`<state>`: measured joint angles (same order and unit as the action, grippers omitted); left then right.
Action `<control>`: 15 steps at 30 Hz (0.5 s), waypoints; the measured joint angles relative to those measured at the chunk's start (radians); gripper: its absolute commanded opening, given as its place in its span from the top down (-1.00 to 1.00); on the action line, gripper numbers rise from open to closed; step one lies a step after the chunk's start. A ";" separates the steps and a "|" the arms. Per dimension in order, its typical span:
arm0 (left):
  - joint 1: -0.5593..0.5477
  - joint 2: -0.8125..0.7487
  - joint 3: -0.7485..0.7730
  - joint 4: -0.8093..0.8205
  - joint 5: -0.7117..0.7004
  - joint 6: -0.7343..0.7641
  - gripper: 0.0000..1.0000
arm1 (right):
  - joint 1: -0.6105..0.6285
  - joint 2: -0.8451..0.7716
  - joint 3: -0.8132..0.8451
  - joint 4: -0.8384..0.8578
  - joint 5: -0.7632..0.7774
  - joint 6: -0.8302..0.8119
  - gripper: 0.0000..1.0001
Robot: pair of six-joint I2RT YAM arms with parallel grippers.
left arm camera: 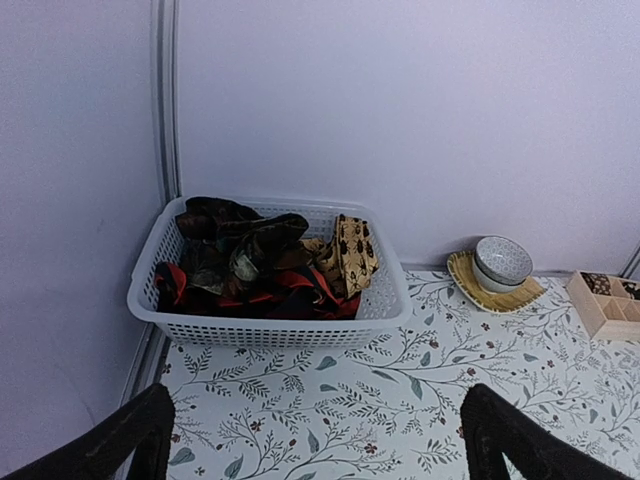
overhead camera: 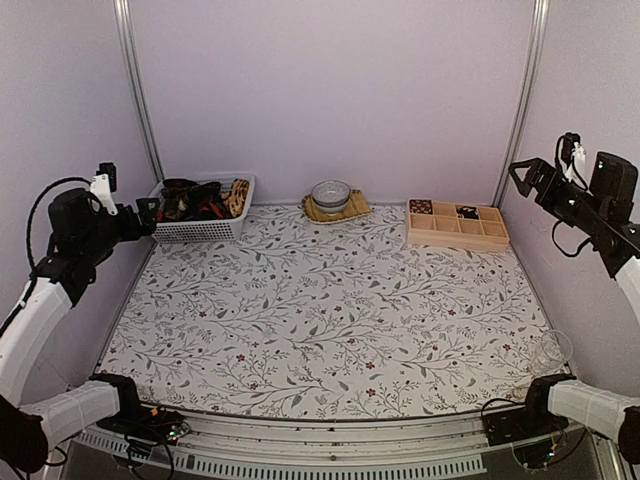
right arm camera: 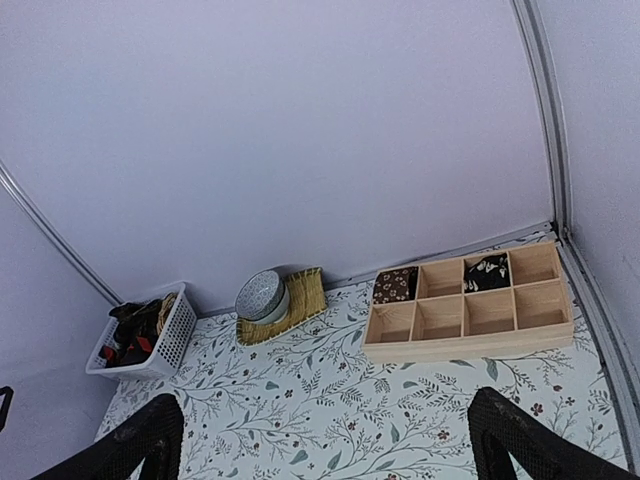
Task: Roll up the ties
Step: Pick up the tie from the bin.
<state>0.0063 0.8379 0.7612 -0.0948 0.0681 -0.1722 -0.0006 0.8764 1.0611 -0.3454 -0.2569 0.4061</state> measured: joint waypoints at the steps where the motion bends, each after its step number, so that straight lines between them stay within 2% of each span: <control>1: 0.000 0.008 0.007 0.000 -0.006 -0.005 -1.00 | 0.000 0.001 0.000 0.000 -0.003 0.002 -1.00; 8: 0.000 0.140 0.125 0.010 -0.033 -0.050 -1.00 | 0.000 0.033 0.011 0.003 -0.069 0.002 -1.00; 15: 0.000 0.404 0.340 0.045 -0.036 -0.057 -1.00 | 0.003 0.180 0.073 -0.055 -0.093 0.001 -1.00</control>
<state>0.0067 1.2423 1.1007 -0.0494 0.0319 -0.2291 0.0021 1.0569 1.1343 -0.4007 -0.3504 0.4068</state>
